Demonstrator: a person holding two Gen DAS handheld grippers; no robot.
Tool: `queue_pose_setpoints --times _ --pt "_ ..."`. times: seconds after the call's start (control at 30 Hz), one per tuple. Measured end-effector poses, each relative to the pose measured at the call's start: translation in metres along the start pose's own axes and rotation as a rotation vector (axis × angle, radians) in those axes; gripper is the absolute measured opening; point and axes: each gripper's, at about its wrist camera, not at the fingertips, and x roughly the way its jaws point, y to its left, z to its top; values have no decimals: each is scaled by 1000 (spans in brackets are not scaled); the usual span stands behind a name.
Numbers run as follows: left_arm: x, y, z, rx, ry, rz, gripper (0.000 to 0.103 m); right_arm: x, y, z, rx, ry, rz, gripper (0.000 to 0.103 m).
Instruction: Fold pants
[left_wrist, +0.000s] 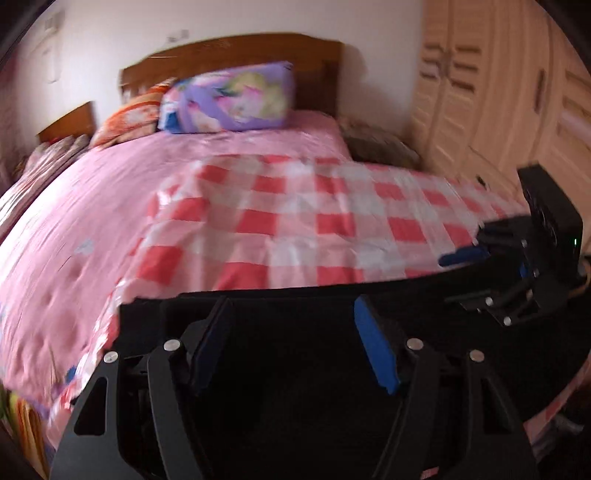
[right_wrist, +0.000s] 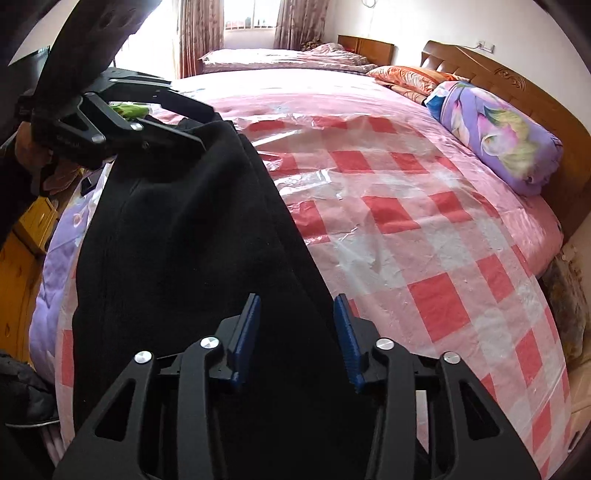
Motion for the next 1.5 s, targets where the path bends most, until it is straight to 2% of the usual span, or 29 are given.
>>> queue_pose_setpoints --times 0.07,0.1,0.13,0.2,0.27,0.33,0.37,0.4,0.47,0.5,0.6,0.67,0.77,0.83,0.9,0.93,1.0,1.03,1.07,1.1,1.13,1.17,1.2,1.3,1.37,1.4,1.5 --pt "30 -12 10 107 88 -66 64 5 -2 2 -9 12 11 36" --pt "44 -17 14 160 132 -77 55 6 -3 2 -8 15 15 36" --pt "54 -21 15 191 158 -85 52 9 -4 3 -8 22 24 36" --pt "70 -28 19 269 214 -136 52 14 -4 3 -12 30 48 36" --pt "86 -32 10 331 258 -131 52 20 -3 2 -24 46 59 36" --pt "96 -33 7 355 308 -143 52 23 -3 -1 -22 48 71 31" --pt "100 -33 5 365 318 -147 52 23 -2 -2 -23 40 74 26" --pt "100 -33 4 371 310 -150 51 21 -1 -3 -27 32 72 21" --pt "95 -32 4 366 286 -163 29 18 5 -4 -48 15 38 14" --pt "92 -32 3 370 275 -157 8 16 7 -4 -51 7 25 11" --pt "91 -41 0 407 250 -112 6 8 12 -5 -59 -20 -18 8" --pt "84 -49 0 452 210 -60 5 -3 15 -4 -63 -53 -38 8" --pt "65 -51 13 453 131 -19 5 -18 8 1 -31 -106 -64 8" --pt "58 -49 23 449 115 -10 5 -11 2 3 -7 -91 -71 8" --pt "70 -50 25 458 155 11 5 8 -4 1 21 -37 -87 9" --pt "82 -51 23 470 173 48 6 20 -6 -3 32 -19 -109 14" --pt "103 -48 14 476 188 189 7 18 -9 -5 63 -49 -106 23" --pt "108 -43 10 452 199 183 10 14 -13 -5 100 -46 -105 38" --pt "103 -38 8 414 175 157 12 9 -16 -6 131 -48 -97 45" --pt "91 -29 8 363 131 123 32 2 -17 -8 144 -67 -89 53" --pt "80 -20 10 318 95 100 73 -7 -16 -10 139 -98 -94 53" --pt "65 -6 11 257 36 112 86 -13 -14 -10 129 -107 -99 53" --pt "46 15 12 176 -29 153 87 -16 -13 -9 123 -110 -96 53" --pt "11 74 7 -21 -89 176 87 -21 -1 3 95 -147 -54 53" --pt "0 107 -4 -88 -69 249 84 -13 12 14 67 -152 -37 53" --pt "-1 122 -10 -123 -39 247 78 -5 19 22 51 -147 -31 53" --pt "12 137 -25 -160 75 201 76 17 35 40 25 -117 -13 53"
